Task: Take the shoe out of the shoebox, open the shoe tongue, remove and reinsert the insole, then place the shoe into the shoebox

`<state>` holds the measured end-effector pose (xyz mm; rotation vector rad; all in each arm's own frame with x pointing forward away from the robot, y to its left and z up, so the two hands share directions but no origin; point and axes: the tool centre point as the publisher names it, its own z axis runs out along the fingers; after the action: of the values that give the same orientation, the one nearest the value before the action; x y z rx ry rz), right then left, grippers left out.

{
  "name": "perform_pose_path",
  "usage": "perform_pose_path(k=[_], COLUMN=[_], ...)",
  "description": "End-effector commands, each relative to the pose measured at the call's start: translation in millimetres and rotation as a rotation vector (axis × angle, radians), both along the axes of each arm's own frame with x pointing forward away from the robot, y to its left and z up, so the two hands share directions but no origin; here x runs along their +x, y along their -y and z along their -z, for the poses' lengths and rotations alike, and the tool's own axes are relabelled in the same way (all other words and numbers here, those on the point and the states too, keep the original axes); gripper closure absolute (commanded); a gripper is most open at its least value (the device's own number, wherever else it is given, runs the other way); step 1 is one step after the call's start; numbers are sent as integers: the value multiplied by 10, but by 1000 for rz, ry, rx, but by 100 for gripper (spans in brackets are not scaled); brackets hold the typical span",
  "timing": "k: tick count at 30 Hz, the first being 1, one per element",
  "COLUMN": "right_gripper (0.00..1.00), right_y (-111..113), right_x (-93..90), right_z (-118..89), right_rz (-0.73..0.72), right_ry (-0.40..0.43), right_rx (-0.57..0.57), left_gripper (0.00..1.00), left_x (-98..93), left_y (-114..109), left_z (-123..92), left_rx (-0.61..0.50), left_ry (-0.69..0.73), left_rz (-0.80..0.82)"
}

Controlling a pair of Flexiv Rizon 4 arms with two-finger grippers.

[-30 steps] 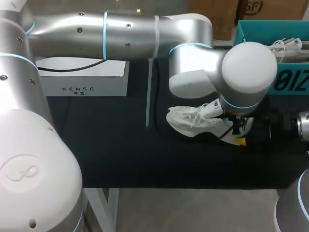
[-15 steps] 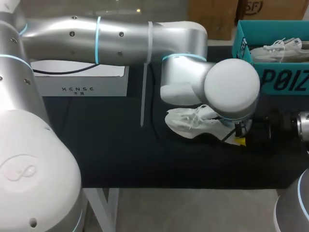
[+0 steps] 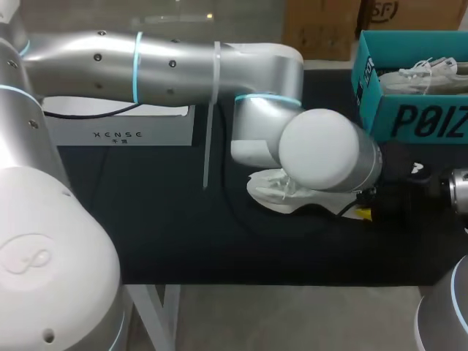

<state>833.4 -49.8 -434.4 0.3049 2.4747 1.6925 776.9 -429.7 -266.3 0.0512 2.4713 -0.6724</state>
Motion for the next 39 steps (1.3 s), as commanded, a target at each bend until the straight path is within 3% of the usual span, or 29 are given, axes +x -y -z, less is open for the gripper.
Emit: perform_pose_path(k=[1, 7, 11, 16, 22, 26, 36, 39], right_gripper=[100, 100, 100, 100, 100, 100, 100, 100], right_y=[-11, -11, -11, -11, -11, -11, -11, -11], right_x=[8, 8, 8, 8, 8, 8, 8, 8], right_z=[29, 29, 29, 29, 29, 29, 29, 29], right_rz=[1, 1, 1, 1, 1, 1, 1, 1], right_ry=[-2, -2, -2, -2, -2, -2, -2, -2], right_rx=[-2, -2, -2, -2, -2, -2, -2, -2], left_gripper=[100, 100, 100, 100, 100, 100, 100, 100], left_x=[17, 13, -108, -269, -239, -156, -59, -46], left_y=[206, 608, 831, 885, 669, 383, -177, -316], left_z=[-143, -675, -1141, -1557, -1719, -1790, -1788, -1790], left_rx=[-15, -68, -108, -246, -329, -387, -489, -572], left_ry=[20, 87, 103, 1, -114, -151, -237, -281], left_rz=[32, 147, 259, 437, 499, 481, 459, 484])
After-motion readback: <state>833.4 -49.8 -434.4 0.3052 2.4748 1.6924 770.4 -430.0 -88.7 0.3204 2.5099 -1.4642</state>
